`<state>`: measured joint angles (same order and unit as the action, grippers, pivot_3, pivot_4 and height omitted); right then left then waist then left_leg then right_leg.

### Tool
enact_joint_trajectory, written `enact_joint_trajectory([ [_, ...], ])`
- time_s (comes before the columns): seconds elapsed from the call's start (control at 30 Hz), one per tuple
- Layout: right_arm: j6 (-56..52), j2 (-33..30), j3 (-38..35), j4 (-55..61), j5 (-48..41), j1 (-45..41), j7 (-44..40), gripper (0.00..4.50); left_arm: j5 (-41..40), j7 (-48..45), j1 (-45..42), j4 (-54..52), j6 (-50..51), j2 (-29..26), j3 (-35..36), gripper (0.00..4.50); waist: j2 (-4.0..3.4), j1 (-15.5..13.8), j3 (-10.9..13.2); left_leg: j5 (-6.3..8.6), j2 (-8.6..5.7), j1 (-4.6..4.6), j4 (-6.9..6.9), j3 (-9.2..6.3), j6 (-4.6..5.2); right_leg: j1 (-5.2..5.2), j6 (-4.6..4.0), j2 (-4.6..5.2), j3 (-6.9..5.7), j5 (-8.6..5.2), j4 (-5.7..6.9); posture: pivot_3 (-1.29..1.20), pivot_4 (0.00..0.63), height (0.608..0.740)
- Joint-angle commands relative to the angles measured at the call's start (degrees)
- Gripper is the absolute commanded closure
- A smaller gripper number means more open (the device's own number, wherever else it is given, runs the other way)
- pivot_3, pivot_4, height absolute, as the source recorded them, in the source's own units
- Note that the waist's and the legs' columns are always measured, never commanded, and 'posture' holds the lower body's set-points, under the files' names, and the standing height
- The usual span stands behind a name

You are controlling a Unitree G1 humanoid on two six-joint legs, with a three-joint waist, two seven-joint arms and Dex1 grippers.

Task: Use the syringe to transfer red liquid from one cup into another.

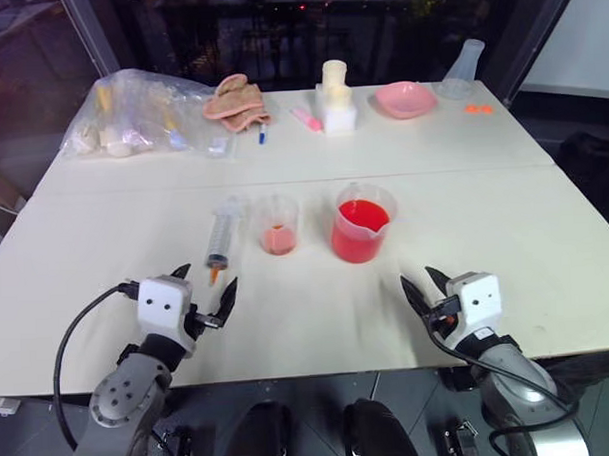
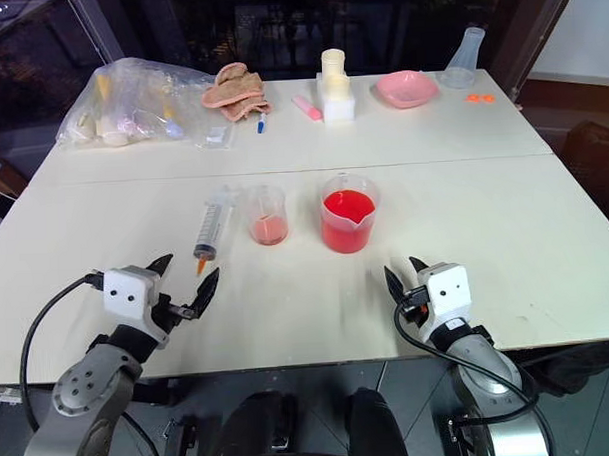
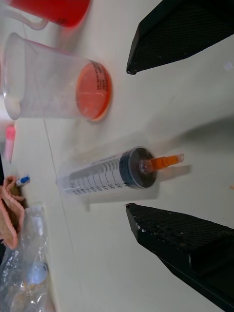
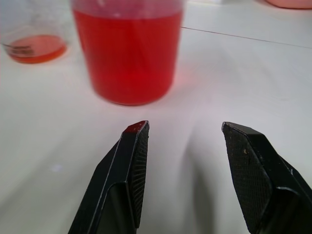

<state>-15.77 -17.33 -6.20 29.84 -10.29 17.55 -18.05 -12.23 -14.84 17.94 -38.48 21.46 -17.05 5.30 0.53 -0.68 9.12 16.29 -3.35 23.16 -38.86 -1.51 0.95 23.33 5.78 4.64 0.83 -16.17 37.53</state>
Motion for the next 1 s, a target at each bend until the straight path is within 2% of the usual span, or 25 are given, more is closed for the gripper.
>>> enact_joint_trajectory([
  [0.03,2.8,-0.5,-1.5,-0.5,-0.5,0.9,-1.0,2.07,0.0,-0.6,0.6,-0.3,-2.3,0.4,-0.4,0.02,0.0,0.0,0.0,0.0,0.0,0.0,0.0,0.0,0.01,0.0,0.0,0.0,0.0,0.0,-0.01,0.0,0.15,0.74],
  [0.5,7.1,-1.7,-2.2,-6.0,0.7,-0.7,-2.3,2.07,-1.1,-1.9,-0.8,1.0,-2.4,0.9,-1.1,0.02,-0.05,0.0,0.0,0.03,0.02,0.03,0.08,0.0,0.06,-0.04,0.0,0.0,-0.02,0.0,-0.23,0.0,0.15,0.74],
  [1.0,6.1,-1.6,-2.3,-7.0,0.3,-3.9,-1.2,2.07,-1.1,-0.5,-6.8,6.0,-2.8,3.5,-2.2,0.02,-0.06,0.0,0.0,0.04,0.02,0.04,0.13,0.0,0.07,-0.03,0.01,-0.02,-0.04,0.01,-0.28,0.0,0.15,0.74],
])
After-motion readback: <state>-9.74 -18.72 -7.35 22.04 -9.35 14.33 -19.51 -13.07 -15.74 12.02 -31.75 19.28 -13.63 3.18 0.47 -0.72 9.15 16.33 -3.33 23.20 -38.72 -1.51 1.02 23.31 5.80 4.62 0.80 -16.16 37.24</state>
